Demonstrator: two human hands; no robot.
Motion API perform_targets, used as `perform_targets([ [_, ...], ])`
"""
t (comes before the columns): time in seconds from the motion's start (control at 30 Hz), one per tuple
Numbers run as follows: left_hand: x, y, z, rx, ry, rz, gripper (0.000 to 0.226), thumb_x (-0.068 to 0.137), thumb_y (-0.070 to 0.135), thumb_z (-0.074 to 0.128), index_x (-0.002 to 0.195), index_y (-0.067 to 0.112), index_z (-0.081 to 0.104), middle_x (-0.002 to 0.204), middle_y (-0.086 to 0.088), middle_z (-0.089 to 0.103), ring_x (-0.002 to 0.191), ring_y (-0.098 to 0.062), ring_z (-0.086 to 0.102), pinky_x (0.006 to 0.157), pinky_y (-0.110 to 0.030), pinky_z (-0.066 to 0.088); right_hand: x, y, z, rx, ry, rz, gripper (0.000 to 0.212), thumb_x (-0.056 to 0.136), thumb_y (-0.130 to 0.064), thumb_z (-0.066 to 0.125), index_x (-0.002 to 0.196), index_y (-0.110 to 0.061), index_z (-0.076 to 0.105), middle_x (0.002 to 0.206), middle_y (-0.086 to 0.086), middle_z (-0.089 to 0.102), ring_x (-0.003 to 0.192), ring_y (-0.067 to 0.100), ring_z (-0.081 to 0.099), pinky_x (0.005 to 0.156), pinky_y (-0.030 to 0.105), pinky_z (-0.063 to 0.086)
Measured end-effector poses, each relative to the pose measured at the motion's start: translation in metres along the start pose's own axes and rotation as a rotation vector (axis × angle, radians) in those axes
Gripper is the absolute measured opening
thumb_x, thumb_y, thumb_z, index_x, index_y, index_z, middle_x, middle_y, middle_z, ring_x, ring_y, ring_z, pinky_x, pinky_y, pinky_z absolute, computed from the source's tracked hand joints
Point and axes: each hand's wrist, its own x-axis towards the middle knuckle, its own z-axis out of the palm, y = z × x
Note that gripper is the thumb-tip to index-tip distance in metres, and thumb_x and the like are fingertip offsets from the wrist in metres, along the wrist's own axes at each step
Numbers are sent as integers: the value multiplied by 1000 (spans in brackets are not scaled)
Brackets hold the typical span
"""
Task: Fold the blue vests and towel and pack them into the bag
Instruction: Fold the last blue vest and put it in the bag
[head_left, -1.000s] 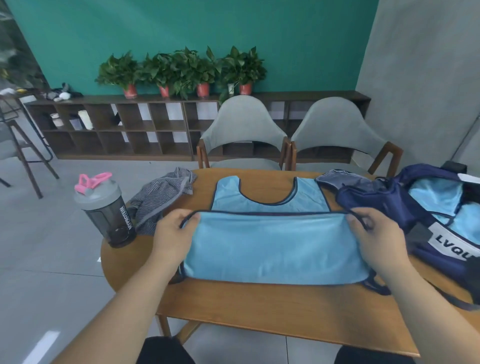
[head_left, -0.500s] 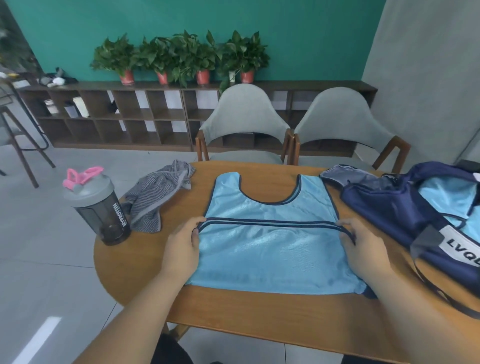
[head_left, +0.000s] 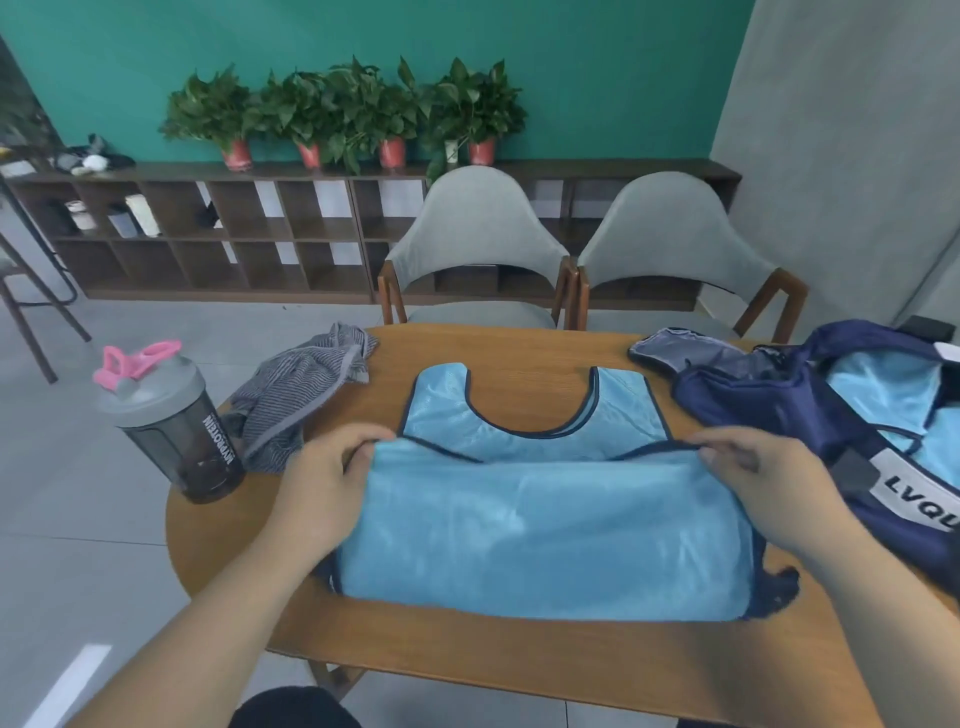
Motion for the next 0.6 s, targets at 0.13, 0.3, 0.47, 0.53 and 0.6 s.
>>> perform_targets([
  [0.13, 55, 12, 14, -8, 23, -95, 31, 107, 6, 53, 106, 24, 79, 77, 8, 66, 54, -4, 54, 56, -31, 48, 53, -12, 7, -86, 59, 7, 20, 102, -27, 64, 110, -42, 75, 98, -8, 73, 88, 9, 64, 74, 34, 50],
  [0.3, 64, -14, 64, 181, -220, -211, 29, 104, 9, 54, 124, 15, 75, 131, -7, 68, 112, -28, 66, 96, -28, 48, 79, 16, 59, -243, -36, 58, 33, 101, -11, 61, 127, -30, 70, 118, 6, 72, 94, 27, 65, 79, 32, 49],
  [0.47, 21, -28, 83, 403, -121, -118, 36, 104, 18, 50, 137, 11, 63, 137, 4, 48, 79, -26, 65, 74, -40, 58, 48, 36, 84, -313, 80, 23, 35, 102, -9, 53, 128, -26, 70, 122, 12, 66, 99, 29, 64, 79, 33, 48],
  [0.53, 8, -28, 79, 451, -127, -94, 33, 104, 20, 52, 133, 11, 64, 135, 6, 48, 71, -26, 63, 64, -41, 57, 36, 38, 81, -347, 89, 7, 34, 103, -10, 52, 128, -24, 70, 118, 11, 63, 91, 29, 63, 73, 33, 43],
  [0.6, -6, -28, 71, 450, -146, -100, 35, 103, 23, 55, 134, 12, 63, 134, 7, 48, 73, -26, 65, 64, -41, 57, 21, 40, 75, -361, 94, -19, 31, 102, -10, 55, 123, -25, 72, 112, 10, 63, 79, 24, 57, 68, 33, 40],
])
